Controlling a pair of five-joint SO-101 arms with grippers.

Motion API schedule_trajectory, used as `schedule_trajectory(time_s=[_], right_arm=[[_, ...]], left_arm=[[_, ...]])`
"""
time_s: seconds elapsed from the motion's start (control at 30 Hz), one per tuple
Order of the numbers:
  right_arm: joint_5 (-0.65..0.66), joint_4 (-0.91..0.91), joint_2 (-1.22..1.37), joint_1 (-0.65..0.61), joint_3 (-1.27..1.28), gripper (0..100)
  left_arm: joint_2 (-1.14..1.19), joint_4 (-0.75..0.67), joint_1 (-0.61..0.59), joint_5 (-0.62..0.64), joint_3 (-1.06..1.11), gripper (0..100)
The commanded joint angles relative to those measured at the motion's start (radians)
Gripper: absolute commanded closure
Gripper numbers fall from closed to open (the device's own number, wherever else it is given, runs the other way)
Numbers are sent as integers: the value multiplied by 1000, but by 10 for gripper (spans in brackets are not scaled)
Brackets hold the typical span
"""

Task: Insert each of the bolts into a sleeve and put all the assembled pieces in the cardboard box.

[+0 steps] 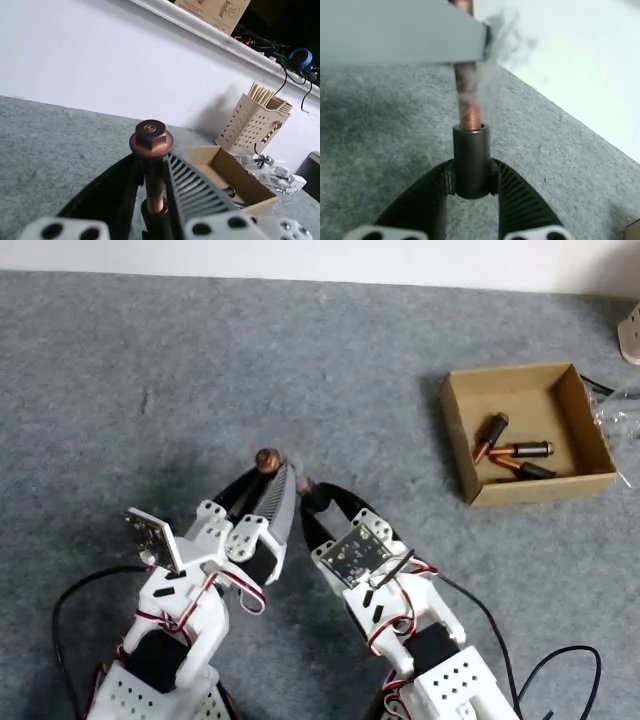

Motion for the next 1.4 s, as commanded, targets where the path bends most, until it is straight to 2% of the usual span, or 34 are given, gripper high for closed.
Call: schedule_trajectory(time_s=[0.0, 0.27, 0.37, 0.53, 0.77, 1.1, 1.37], right_arm=[[8, -45, -19, 15, 130, 995], [6, -44, -22, 51, 130, 995], [6, -44, -21, 50, 130, 995], [5, -44, -18, 47, 130, 995], [11, 21, -22, -27, 130, 995], [11, 19, -24, -25, 131, 995], [11, 18, -24, 1, 130, 995]], left_arm=[[1, 54, 19, -15, 22, 993], [1, 129, 27, -26, 22, 993], [1, 132, 27, -68, 22, 993], [1, 130, 19, -69, 22, 993], [1, 89, -24, -66, 22, 993], [2, 97, -19, -71, 22, 993], [2, 160, -18, -72, 22, 993]])
